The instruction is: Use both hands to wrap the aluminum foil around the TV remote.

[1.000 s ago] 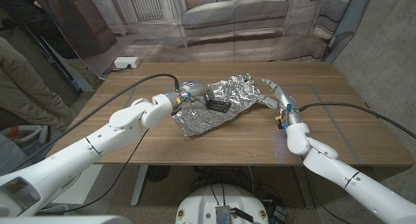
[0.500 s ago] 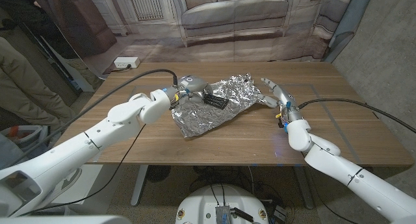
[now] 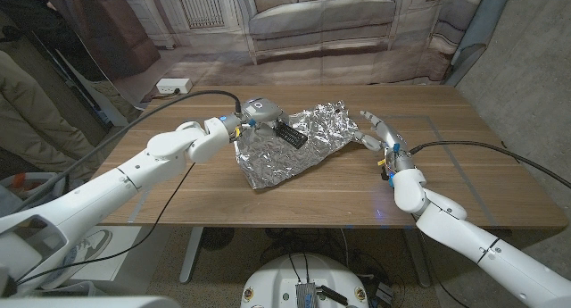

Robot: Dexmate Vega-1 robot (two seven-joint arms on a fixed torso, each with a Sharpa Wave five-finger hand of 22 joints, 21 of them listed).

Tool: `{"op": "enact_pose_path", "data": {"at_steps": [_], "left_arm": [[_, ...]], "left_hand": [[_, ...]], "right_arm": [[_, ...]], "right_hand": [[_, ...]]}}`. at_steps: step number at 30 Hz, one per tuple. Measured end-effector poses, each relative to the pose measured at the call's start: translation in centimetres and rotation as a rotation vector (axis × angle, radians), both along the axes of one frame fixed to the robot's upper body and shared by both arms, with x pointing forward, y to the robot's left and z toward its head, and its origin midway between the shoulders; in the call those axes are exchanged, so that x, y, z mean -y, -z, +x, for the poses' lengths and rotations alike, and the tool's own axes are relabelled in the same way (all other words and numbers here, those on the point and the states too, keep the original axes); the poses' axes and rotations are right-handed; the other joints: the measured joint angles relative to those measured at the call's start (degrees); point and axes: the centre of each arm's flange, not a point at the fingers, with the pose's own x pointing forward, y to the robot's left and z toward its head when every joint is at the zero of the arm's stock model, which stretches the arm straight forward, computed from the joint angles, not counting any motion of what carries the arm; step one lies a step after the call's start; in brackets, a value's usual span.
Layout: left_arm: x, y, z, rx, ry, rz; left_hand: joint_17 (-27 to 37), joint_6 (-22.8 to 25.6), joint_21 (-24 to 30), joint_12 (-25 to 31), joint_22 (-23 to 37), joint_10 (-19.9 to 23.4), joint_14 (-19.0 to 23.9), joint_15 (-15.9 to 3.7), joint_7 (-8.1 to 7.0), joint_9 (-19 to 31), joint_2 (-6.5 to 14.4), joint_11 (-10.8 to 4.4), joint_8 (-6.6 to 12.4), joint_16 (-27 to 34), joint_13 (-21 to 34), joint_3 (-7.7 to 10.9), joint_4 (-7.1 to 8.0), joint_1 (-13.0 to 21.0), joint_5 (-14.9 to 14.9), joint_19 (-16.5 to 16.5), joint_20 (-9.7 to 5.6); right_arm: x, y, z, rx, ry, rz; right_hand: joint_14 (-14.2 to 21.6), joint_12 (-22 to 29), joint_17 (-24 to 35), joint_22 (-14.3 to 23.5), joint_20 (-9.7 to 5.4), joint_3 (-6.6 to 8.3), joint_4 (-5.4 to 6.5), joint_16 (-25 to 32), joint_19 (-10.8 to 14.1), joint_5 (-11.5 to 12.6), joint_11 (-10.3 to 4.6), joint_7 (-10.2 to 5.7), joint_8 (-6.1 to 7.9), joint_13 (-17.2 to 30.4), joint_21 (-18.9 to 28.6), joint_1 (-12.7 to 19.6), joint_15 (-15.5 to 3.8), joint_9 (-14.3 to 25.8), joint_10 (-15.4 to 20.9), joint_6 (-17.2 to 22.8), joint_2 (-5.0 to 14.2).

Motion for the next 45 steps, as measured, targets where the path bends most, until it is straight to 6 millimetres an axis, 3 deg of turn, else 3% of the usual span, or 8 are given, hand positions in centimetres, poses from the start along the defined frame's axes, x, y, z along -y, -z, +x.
{"op": "enact_pose_path", "data": {"at_steps": [4,6,20,38,42,45], "left_arm": [[0.4,0.5,-0.3,0.003,0.02,0.042],[-0.6,0.3,0.8,0.001,-0.01,0.073],[-2.2,1.3,2.5,0.0,-0.066,0.163],[-1.9,2.8,4.0,0.016,-0.098,0.233],[-1.8,3.1,4.4,0.019,-0.104,0.244],[-1.8,3.1,4.4,0.024,-0.107,0.25]], "left_hand": [[0.0,0.0,0.0,-0.01,0.0,-0.08,0.0,0.0,0.0,0.0,0.0,-0.08,0.0,0.0,0.03,0.0,0.0,0.0,0.0,0.0,0.0],[0.0,0.0,0.0,-0.02,0.0,-0.08,0.0,0.0,0.0,0.0,0.0,-0.08,0.0,0.0,0.03,0.0,0.0,0.0,0.0,0.0,0.0],[0.0,0.0,0.0,0.01,0.0,-0.08,0.01,0.0,0.0,0.0,0.06,-0.08,0.0,-0.37,0.81,-0.01,0.01,-0.06,-0.04,0.01,0.0],[0.01,0.0,-0.44,-0.17,0.01,-0.28,-1.09,0.34,0.0,0.0,0.06,-0.28,0.0,-0.45,0.81,0.17,-0.17,-0.06,-0.01,-0.52,0.09],[0.01,-0.01,-0.44,-0.91,0.01,-1.23,-2.35,0.86,-0.01,0.0,0.06,-1.23,0.0,-0.79,3.01,0.64,-0.64,-0.06,-0.01,-1.04,0.21],[0.0,-1.57,-0.8,-1.5,0.01,-2.53,-4.04,1.33,-1.57,0.0,0.06,-2.53,0.0,-1.12,3.43,0.9,-0.89,-0.06,0.0,-2.07,0.41]], "right_arm": [[-0.5,-0.1,-0.4,0.005,-0.013,0.003],[-0.4,0.2,-0.3,-0.014,0.011,0.004],[-1.1,0.5,-0.8,-0.049,0.025,-0.001],[-1.4,1.1,-0.9,-0.091,0.029,-0.007],[-1.4,1.3,-1.0,-0.098,0.029,-0.007],[-1.4,1.5,-1.0,-0.105,0.03,-0.006]], "right_hand": [[0.0,0.0,0.0,0.0,0.21,0.0,0.0,0.0,-0.21,0.0,0.3,0.0,0.0,0.0,0.0,0.0,0.0,0.0,-0.3,0.0,0.0],[-0.27,0.0,0.0,0.0,0.3,0.0,0.0,0.0,-0.3,0.0,0.3,0.0,0.0,0.0,0.0,-0.21,-0.25,0.0,-0.3,0.0,0.21],[-0.53,0.0,0.01,-0.01,0.29,0.0,0.0,0.0,-0.3,0.0,0.61,0.0,0.22,0.01,-0.45,-0.44,-0.07,-0.26,-0.61,0.01,0.44],[-0.52,0.0,0.01,-0.01,0.29,0.0,0.0,0.0,-0.3,0.0,0.6,0.5,0.88,0.01,-0.94,-0.43,-0.08,-0.48,-0.6,1.01,0.44],[-0.52,0.41,0.01,-0.02,0.61,0.01,0.0,0.0,0.03,0.0,0.6,0.33,0.88,0.01,-0.94,-0.66,-0.09,-0.53,-0.6,1.18,0.66],[-0.52,0.41,0.01,-0.02,0.61,0.0,0.0,0.0,0.03,0.0,0.45,0.41,0.88,0.01,-1.29,-0.66,-0.09,-0.53,-0.45,1.69,0.66]]}}
